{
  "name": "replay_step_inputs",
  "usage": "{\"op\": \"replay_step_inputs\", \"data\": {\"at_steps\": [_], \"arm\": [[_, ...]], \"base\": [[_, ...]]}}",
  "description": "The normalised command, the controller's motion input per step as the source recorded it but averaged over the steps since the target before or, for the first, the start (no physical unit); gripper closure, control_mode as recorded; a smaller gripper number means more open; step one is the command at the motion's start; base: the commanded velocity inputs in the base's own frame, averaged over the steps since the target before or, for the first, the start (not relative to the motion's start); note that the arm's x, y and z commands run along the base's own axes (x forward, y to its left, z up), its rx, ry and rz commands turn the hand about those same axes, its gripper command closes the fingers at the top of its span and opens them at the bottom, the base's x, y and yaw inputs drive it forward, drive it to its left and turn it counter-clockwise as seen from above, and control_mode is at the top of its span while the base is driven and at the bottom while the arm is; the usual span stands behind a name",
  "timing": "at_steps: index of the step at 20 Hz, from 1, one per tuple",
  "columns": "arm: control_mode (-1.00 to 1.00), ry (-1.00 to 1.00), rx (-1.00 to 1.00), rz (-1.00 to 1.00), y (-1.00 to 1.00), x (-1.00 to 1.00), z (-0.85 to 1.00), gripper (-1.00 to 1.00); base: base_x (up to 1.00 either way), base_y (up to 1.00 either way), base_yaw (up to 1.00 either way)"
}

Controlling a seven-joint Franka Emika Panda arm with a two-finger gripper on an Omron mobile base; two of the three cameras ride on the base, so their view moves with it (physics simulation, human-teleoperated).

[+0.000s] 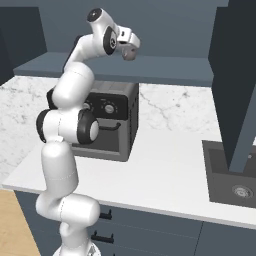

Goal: Gather all objects into one cabinet and sort the glasses and bowls to opposite sides.

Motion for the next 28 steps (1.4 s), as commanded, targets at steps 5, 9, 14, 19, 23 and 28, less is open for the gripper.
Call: {"op": "replay_step_inputs", "data": {"at_steps": [5,9,14,19,23,28], "arm": [[-1.0,0.04,-0.02,0.0,0.0,0.01,-0.1,-1.0],[-1.0,0.0,0.0,0.0,0.0,0.01,0.0,-1.0],[-1.0,0.02,0.0,0.0,0.0,0.07,0.0,-1.0],[-1.0,0.07,0.0,0.0,0.0,0.25,-0.07,1.0],[-1.0,0.08,0.0,-0.01,0.01,0.36,-0.07,1.0],[-1.0,0.06,0.0,0.0,0.0,0.2,0.0,1.0]], "base": [[0.0,0.0,0.0],[0.0,0.0,0.0],[0.0,0.0,0.0],[0.0,0.0,0.0],[0.0,0.0,0.0],[0.0,0.0,0.0]]}}
